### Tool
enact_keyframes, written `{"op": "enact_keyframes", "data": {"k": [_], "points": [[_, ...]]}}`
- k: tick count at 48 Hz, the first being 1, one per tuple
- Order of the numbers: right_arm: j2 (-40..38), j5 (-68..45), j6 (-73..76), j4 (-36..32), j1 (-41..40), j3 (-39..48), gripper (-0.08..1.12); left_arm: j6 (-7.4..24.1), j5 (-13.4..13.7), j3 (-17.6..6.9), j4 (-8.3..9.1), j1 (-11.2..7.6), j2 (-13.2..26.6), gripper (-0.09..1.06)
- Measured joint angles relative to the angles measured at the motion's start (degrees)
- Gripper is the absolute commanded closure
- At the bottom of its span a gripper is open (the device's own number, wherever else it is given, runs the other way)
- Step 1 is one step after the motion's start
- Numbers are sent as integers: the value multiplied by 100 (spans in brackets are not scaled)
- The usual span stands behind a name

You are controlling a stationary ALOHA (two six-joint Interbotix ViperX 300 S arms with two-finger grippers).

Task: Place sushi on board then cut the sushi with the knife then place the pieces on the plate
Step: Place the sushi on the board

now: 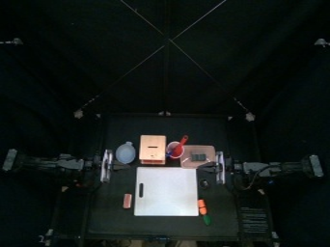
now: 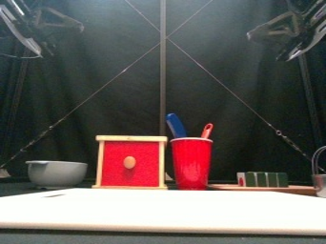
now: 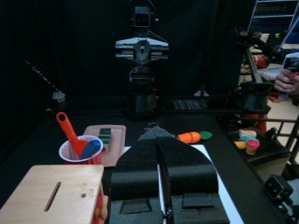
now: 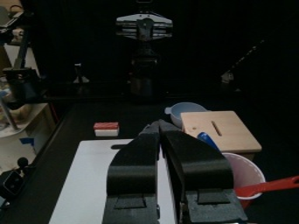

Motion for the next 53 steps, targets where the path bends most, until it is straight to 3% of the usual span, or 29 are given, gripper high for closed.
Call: {"op": "enact_keyframes", "data": {"k": [2, 10, 28, 34, 43, 53], "points": [[9, 9, 9, 9, 0, 18, 103, 9, -62, 35, -9, 9, 44, 102], [44, 123, 105, 167, -272, 114, 101, 26, -281, 97, 18, 62, 272, 99], [554, 1477, 132, 334, -1670, -132, 100, 35, -712, 176, 519, 141, 870, 98], [861, 2074, 105, 299, -2065, -272, 95, 18, -835, 229, 545, 246, 984, 98], [1301, 2716, 79, 114, -2206, -343, 66, 26, -870, 325, 554, 396, 1046, 98], [1635, 2971, 44, -220, -2206, -352, 21, 26, -870, 387, 554, 536, 1151, 98]]}}
